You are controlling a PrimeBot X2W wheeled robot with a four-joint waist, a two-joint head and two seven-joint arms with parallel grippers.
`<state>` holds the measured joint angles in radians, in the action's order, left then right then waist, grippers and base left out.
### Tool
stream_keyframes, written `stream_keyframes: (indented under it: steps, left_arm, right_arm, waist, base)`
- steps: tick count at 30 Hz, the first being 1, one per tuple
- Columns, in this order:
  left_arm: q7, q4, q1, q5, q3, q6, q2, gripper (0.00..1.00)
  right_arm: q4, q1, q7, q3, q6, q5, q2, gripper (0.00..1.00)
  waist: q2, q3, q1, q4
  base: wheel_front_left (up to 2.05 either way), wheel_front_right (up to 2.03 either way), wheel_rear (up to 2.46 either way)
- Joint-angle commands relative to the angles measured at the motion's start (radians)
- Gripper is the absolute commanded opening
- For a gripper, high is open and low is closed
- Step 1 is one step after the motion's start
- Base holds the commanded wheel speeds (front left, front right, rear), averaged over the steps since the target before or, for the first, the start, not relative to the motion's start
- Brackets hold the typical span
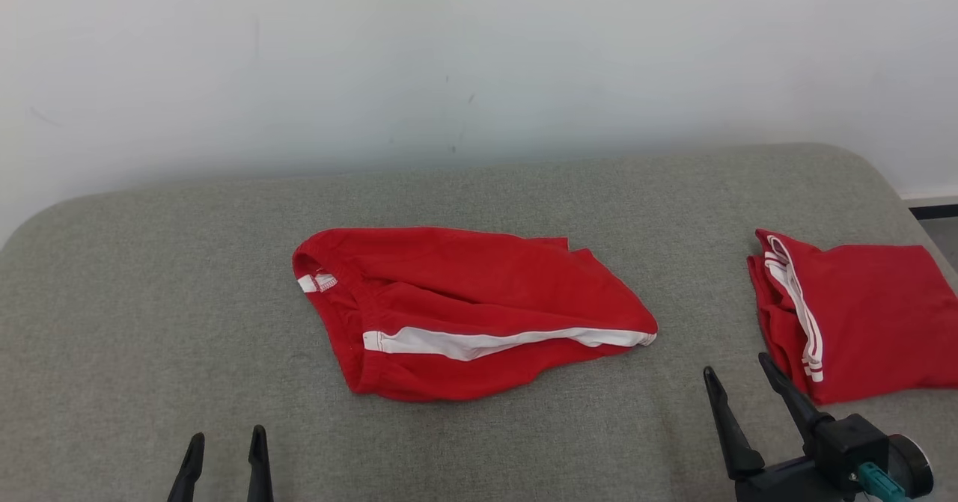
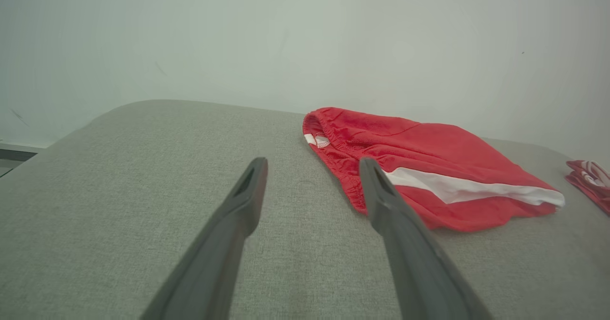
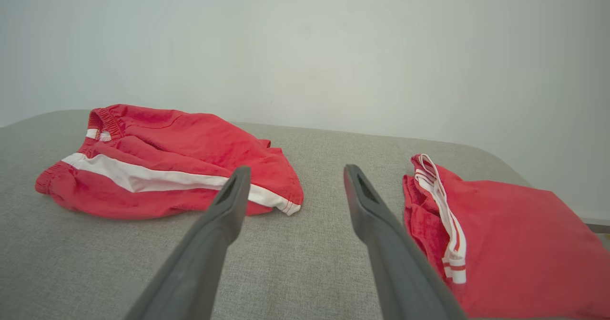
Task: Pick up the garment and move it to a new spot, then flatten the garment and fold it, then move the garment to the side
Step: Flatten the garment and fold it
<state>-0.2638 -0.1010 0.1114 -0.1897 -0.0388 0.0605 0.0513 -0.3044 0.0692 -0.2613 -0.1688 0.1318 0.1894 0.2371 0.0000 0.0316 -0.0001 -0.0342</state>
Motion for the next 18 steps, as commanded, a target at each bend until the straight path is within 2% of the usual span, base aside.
stream_keyframes:
  steps: [1,18]
  left_arm:
    - [0.0,-0.003,0.013,-0.019,0.0,-0.007,0.0,1.0]
    - [0.0,0.002,-0.011,-0.015,0.03,-0.02,-0.001,1.0]
  right_arm:
    - [0.014,0.002,-0.004,0.002,-0.003,-0.007,0.005,1.0]
    - [0.028,-0.016,-0.004,0.041,-0.003,-0.005,-0.015,1.0]
  waist:
    - [0.0,0.001,0.0001,0.003]
    - [0.0,-0.014,0.0001,0.001]
  base:
    - [0.0,0.0,0.0]
    - [0.0,0.0,0.0]
